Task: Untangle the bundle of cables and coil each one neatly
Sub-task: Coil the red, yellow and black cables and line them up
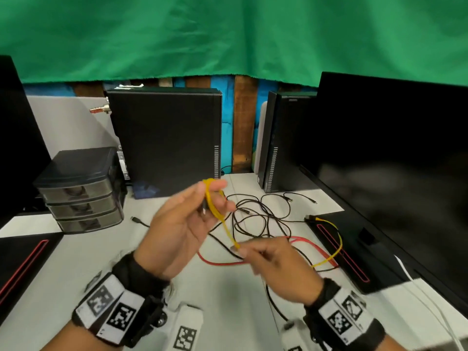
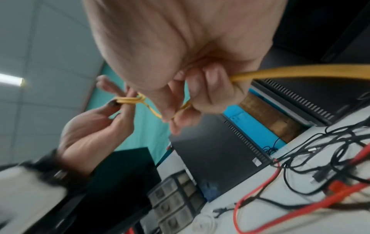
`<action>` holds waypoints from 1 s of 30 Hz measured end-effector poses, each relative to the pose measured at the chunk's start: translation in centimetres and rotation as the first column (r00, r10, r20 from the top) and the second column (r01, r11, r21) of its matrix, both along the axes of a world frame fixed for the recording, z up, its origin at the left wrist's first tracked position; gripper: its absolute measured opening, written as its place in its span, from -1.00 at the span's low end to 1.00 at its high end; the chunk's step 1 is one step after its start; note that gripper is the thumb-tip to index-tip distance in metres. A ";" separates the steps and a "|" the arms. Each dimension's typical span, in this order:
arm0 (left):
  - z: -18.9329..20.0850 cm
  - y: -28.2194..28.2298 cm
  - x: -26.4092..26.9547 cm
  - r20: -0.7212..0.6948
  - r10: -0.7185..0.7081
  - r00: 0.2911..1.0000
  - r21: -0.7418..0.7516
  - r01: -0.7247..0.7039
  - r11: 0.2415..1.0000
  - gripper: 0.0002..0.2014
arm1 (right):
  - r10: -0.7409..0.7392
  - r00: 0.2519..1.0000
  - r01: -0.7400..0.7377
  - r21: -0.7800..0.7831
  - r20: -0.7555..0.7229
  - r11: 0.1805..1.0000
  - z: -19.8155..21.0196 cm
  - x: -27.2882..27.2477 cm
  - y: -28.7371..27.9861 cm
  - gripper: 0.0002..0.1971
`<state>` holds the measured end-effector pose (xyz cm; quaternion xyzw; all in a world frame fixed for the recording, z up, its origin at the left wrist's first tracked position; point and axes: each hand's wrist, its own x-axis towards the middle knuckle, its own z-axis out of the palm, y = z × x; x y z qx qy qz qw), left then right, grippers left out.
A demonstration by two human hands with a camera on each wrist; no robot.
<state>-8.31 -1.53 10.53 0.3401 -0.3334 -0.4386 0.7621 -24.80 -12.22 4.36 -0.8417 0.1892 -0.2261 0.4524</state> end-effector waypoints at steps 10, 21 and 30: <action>-4.1 0.1 2.2 0.856 -0.246 0.456 0.329 -0.111 0.938 -0.66 | 0.043 0.986 -0.013 -0.176 0.163 0.984 4.8 -1.6 1.6 -0.82; 1.1 1.2 0.4 0.027 -0.023 0.999 0.030 0.023 0.999 -0.54 | -0.026 1.000 0.027 0.064 -0.017 0.998 0.3 -0.9 -0.6 -0.82; -3.5 -0.1 1.1 0.848 0.113 0.517 0.015 -0.236 0.972 -0.72 | 0.221 0.975 -0.218 -0.197 -0.010 0.956 4.9 -1.9 4.9 -0.80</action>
